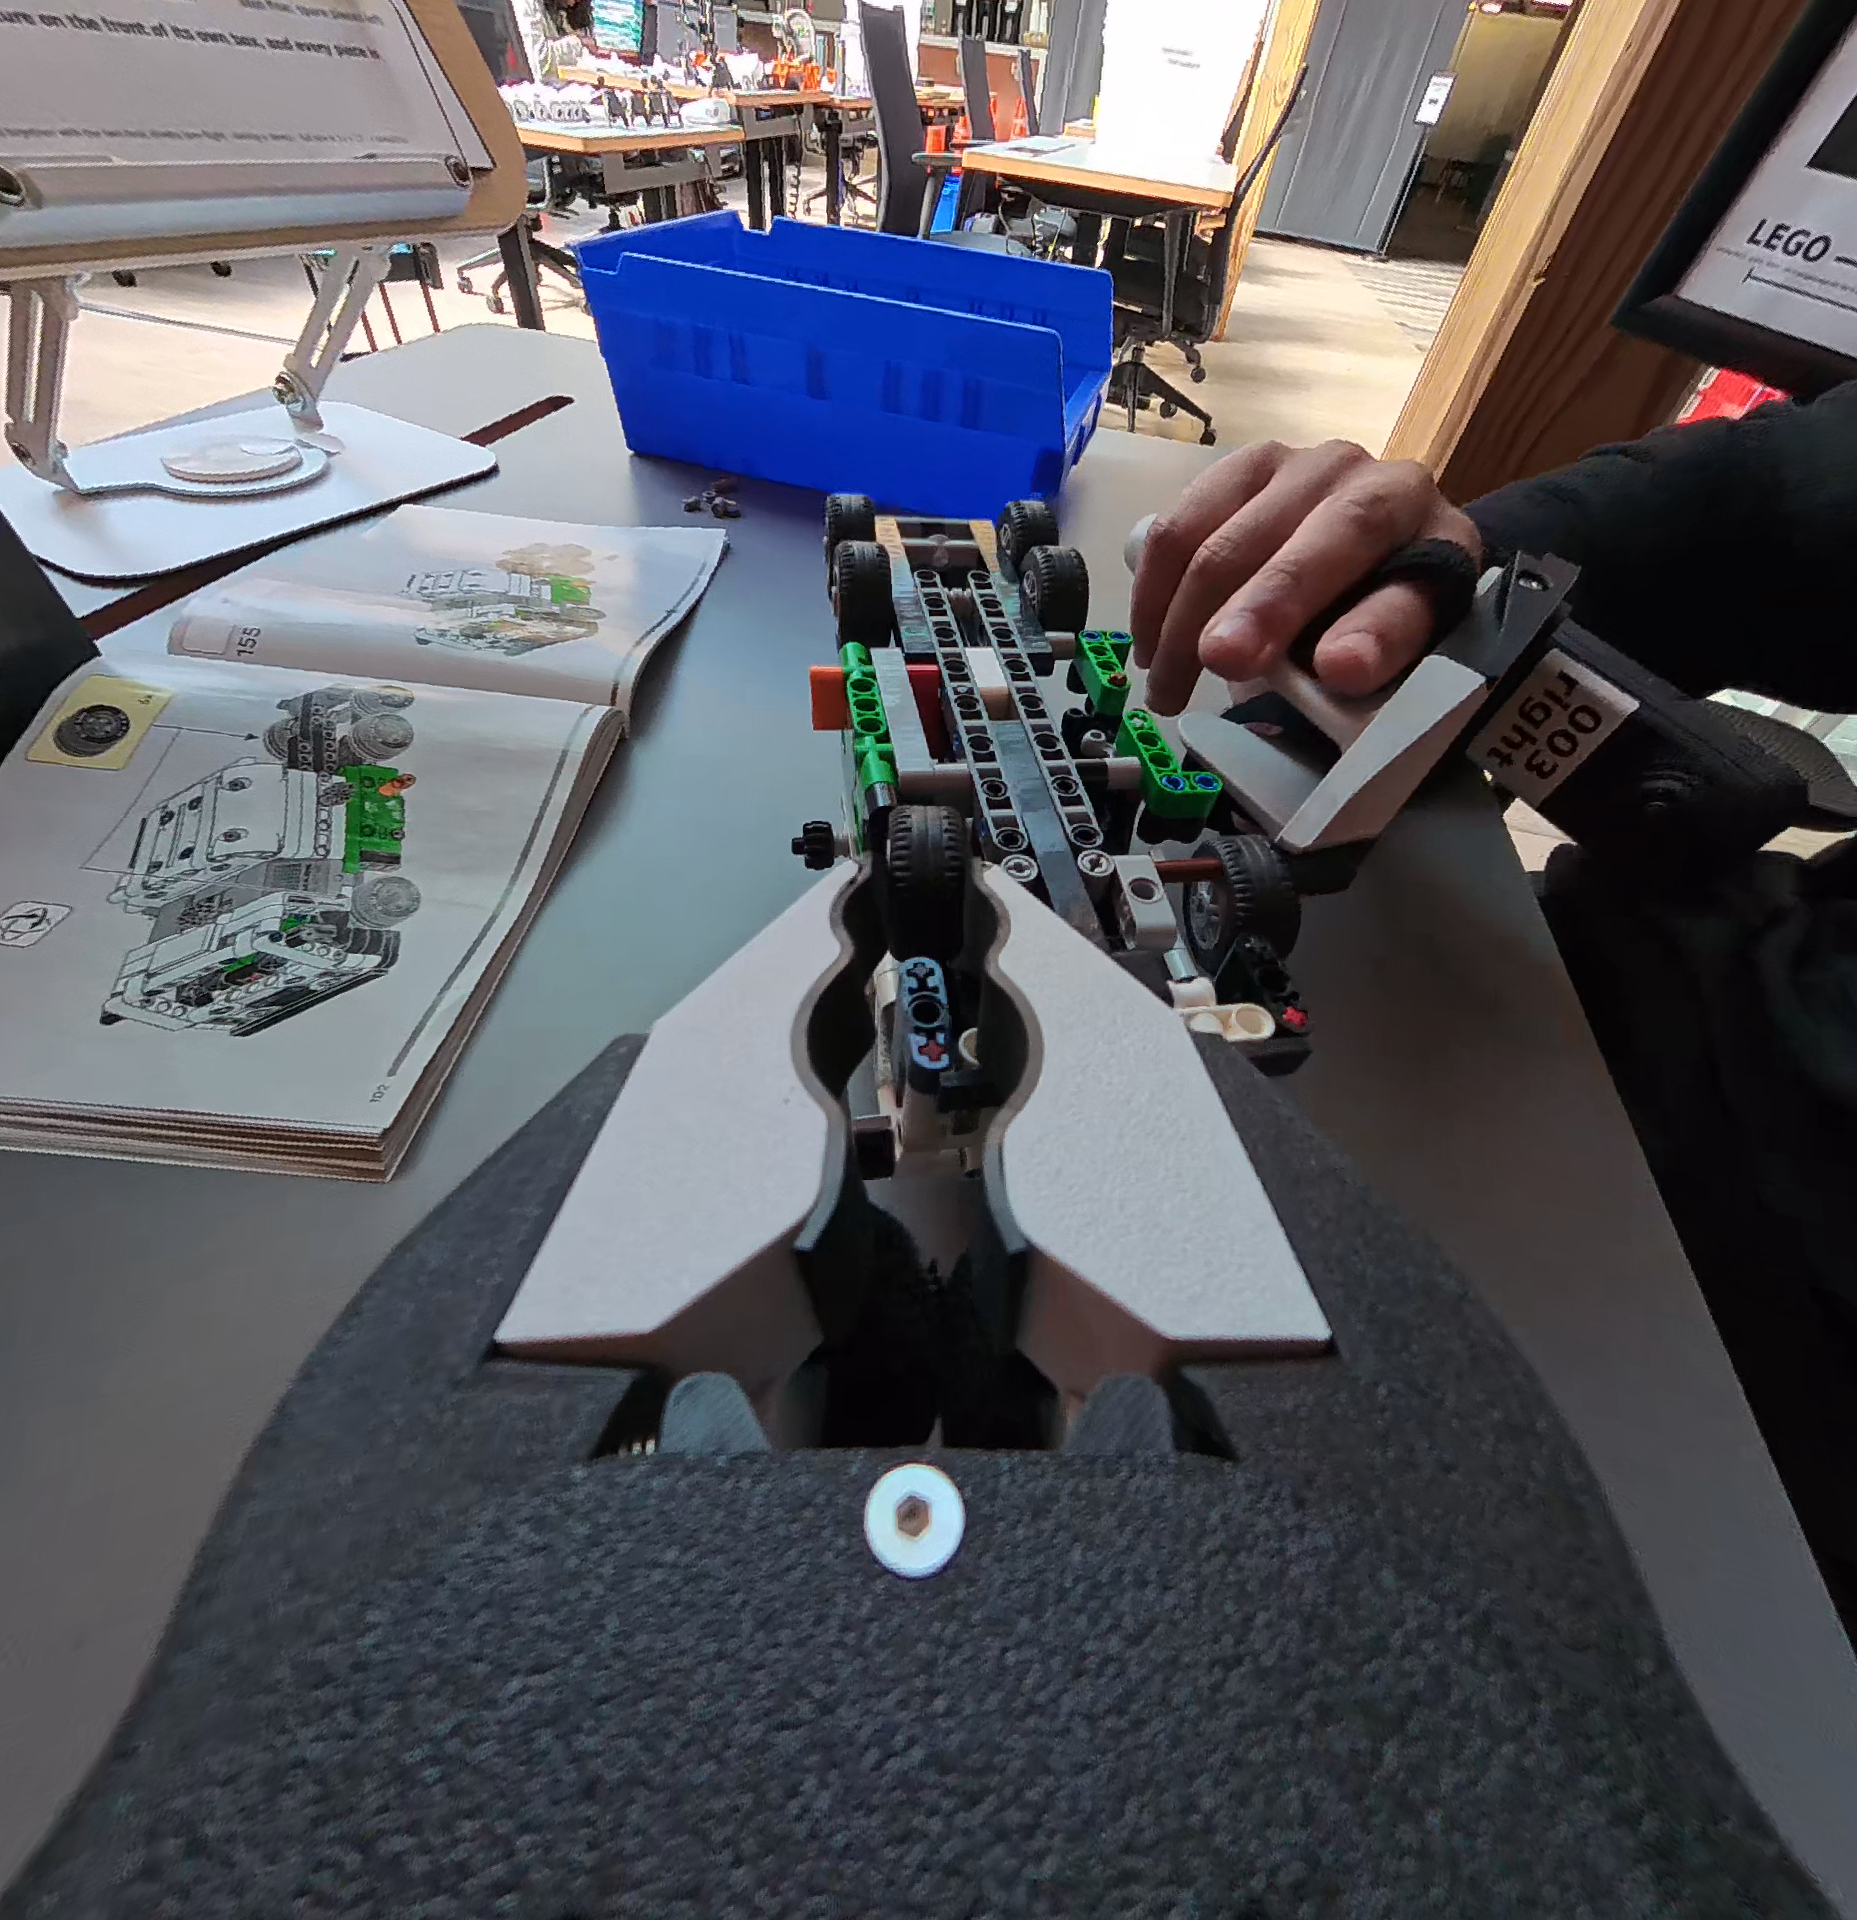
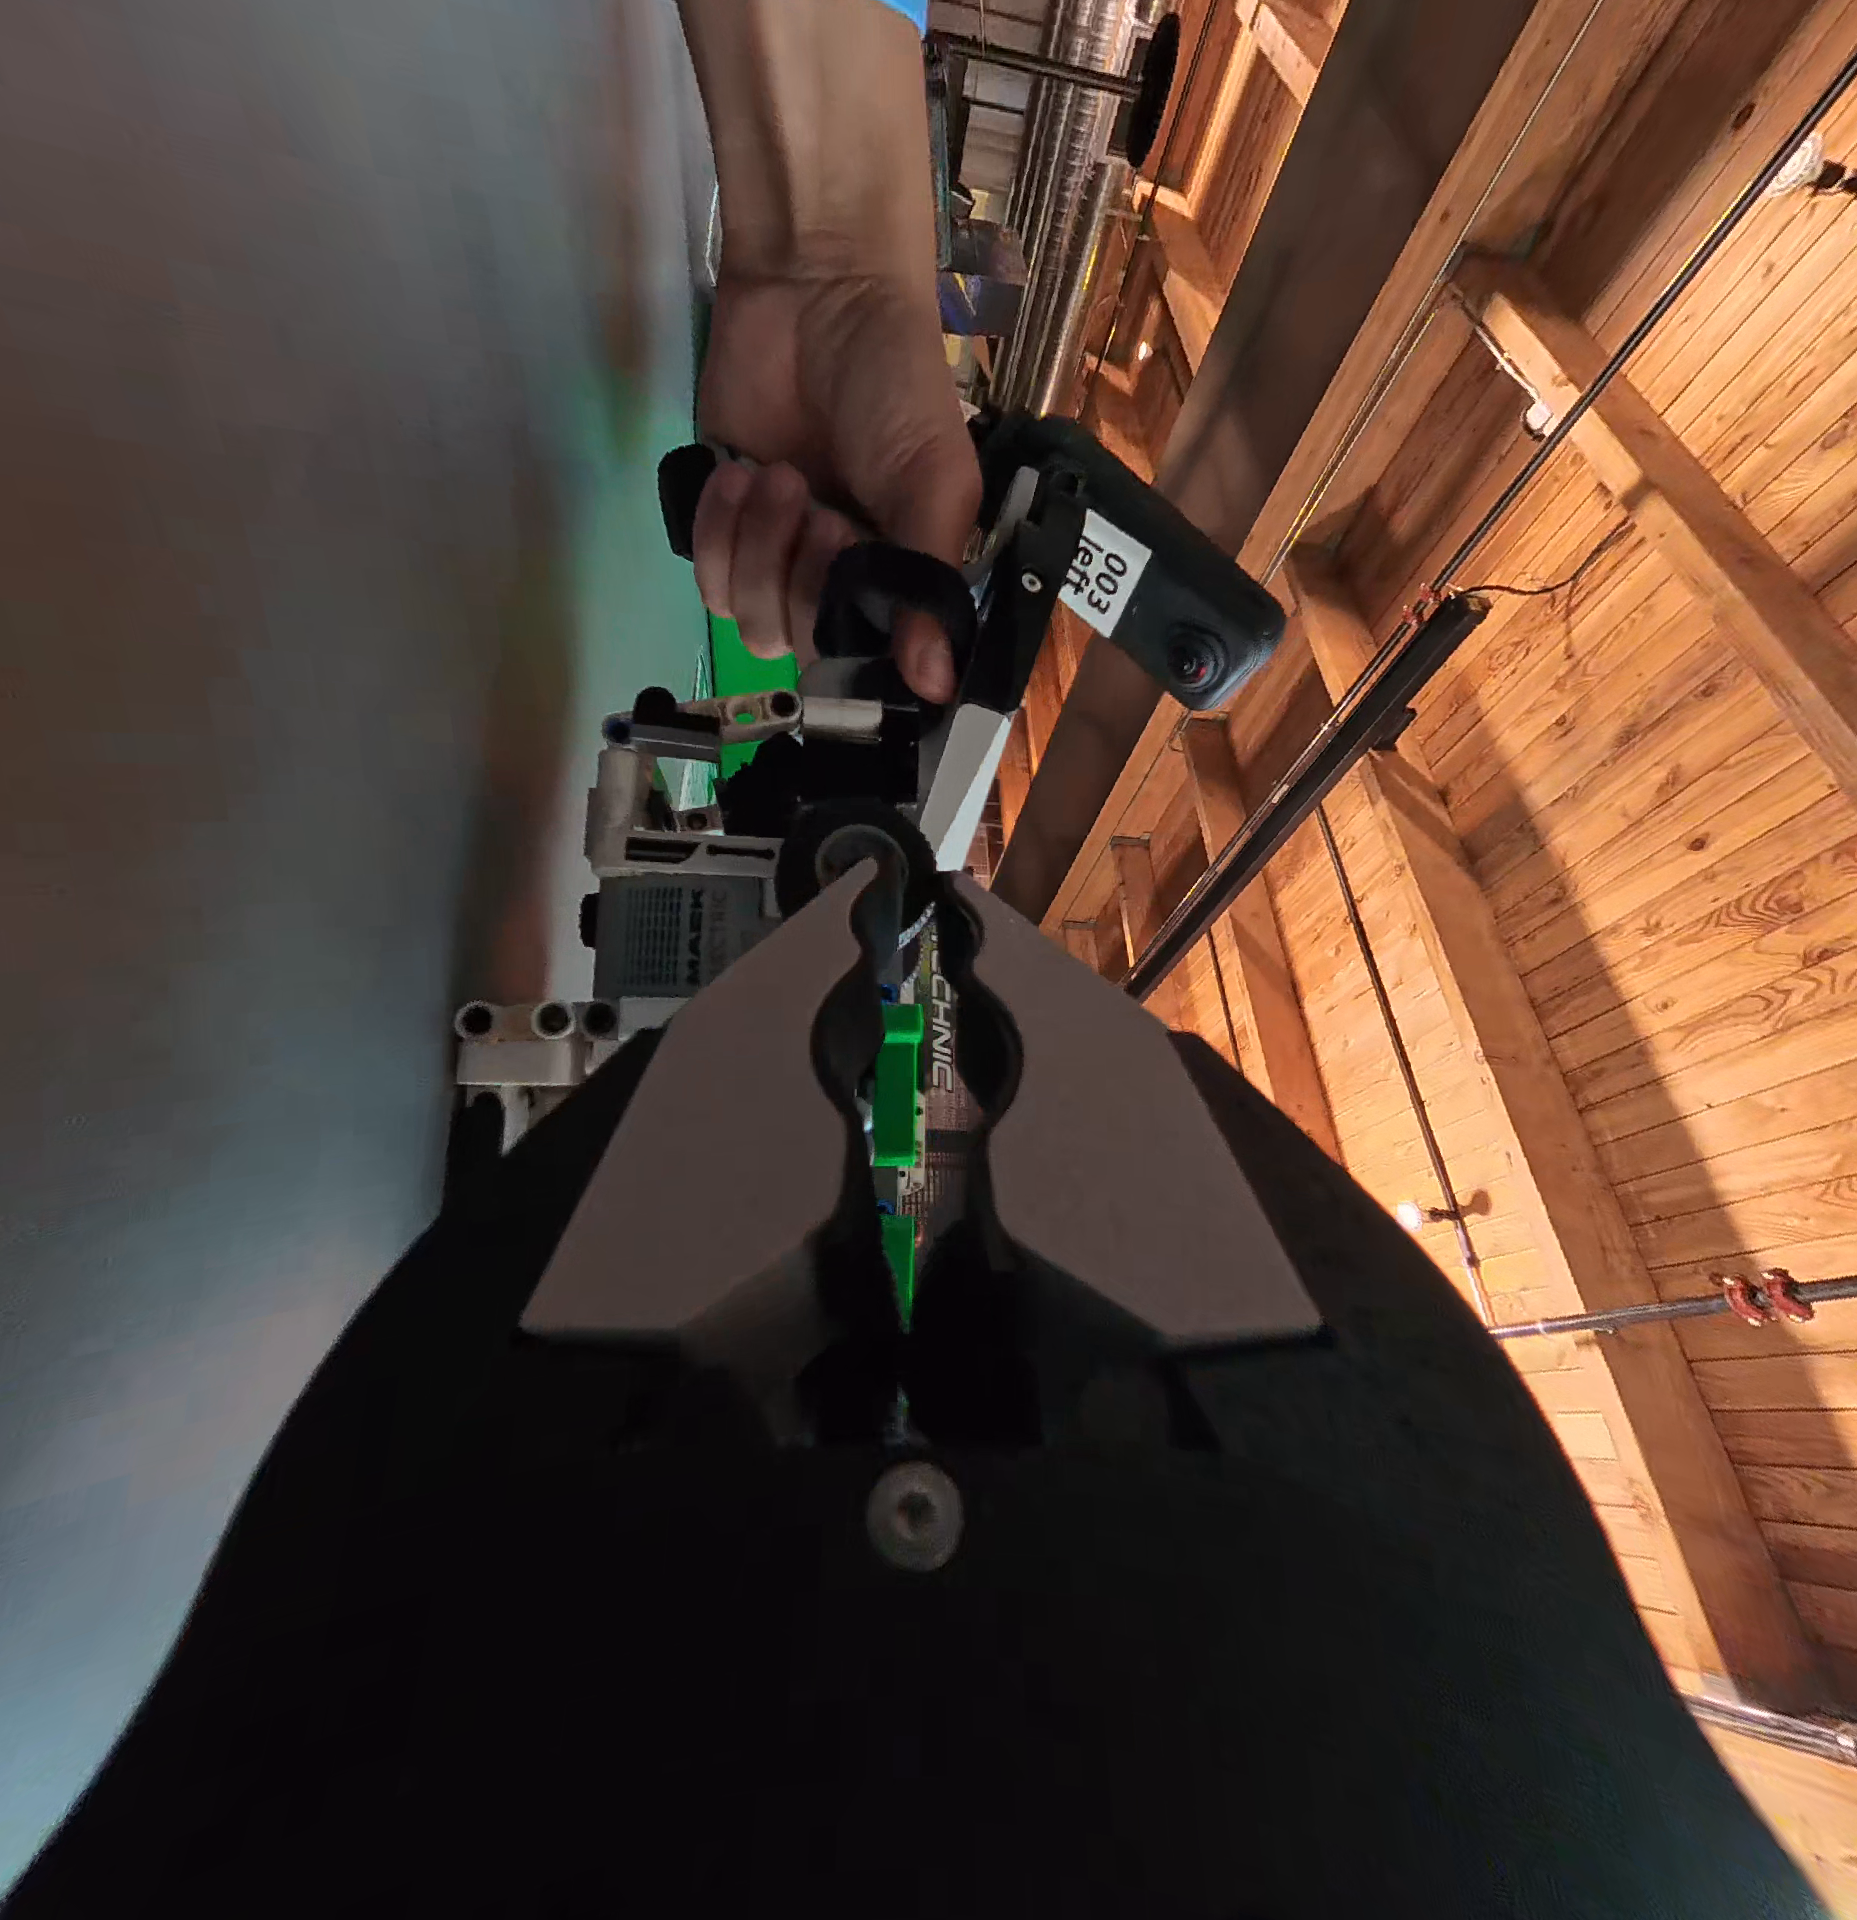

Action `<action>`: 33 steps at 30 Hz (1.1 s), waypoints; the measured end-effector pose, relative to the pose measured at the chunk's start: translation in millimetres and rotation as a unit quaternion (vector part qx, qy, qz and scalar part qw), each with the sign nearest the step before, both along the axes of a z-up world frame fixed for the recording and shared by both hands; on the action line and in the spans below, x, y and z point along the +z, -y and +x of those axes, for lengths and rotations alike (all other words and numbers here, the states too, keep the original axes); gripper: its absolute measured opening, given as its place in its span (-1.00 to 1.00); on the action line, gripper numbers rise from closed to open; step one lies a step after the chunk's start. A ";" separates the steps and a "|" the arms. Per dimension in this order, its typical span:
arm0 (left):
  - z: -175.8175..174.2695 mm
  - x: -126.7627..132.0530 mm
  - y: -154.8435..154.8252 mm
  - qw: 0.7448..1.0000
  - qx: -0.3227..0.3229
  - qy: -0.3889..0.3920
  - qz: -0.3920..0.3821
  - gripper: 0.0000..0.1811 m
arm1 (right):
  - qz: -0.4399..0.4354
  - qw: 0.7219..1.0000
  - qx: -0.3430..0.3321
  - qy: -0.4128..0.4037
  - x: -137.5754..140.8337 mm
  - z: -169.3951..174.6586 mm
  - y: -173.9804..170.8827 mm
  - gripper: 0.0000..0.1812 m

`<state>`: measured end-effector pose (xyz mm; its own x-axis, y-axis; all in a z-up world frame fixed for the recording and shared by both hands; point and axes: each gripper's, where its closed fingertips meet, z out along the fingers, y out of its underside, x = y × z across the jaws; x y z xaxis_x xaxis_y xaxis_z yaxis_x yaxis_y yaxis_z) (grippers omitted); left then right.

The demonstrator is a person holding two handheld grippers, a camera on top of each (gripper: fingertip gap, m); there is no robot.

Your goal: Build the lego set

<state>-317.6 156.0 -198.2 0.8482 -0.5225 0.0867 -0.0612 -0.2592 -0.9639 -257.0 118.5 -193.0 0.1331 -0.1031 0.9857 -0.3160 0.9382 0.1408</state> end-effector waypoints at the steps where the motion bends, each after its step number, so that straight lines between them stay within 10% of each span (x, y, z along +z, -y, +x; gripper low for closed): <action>1: 0.2 0.2 -0.7 1.000 -0.002 0.004 -0.002 -0.87 | 0.007 1.000 0.001 -0.005 0.4 1.3 -0.9 -0.95; 16: -7.8 2.5 -0.1 0.995 0.091 -0.045 0.002 -0.78 | -0.129 0.990 -0.016 0.059 11.1 11.4 -26.7 -1.00; 22: -10.8 25.0 45.0 0.982 0.187 -0.013 0.033 -0.50 | -0.365 0.858 -0.027 0.362 -12.8 46.3 -33.9 -1.00; 25: 28.8 1.2 92.8 0.981 0.181 -0.056 -0.037 -0.46 | -0.459 0.803 -0.042 0.378 -10.3 63.6 -42.0 -1.00; 33: 127.4 -81.3 134.9 0.967 0.142 -0.084 -0.197 -0.45 | -0.506 0.782 -0.041 0.361 -16.8 78.3 -30.5 -1.00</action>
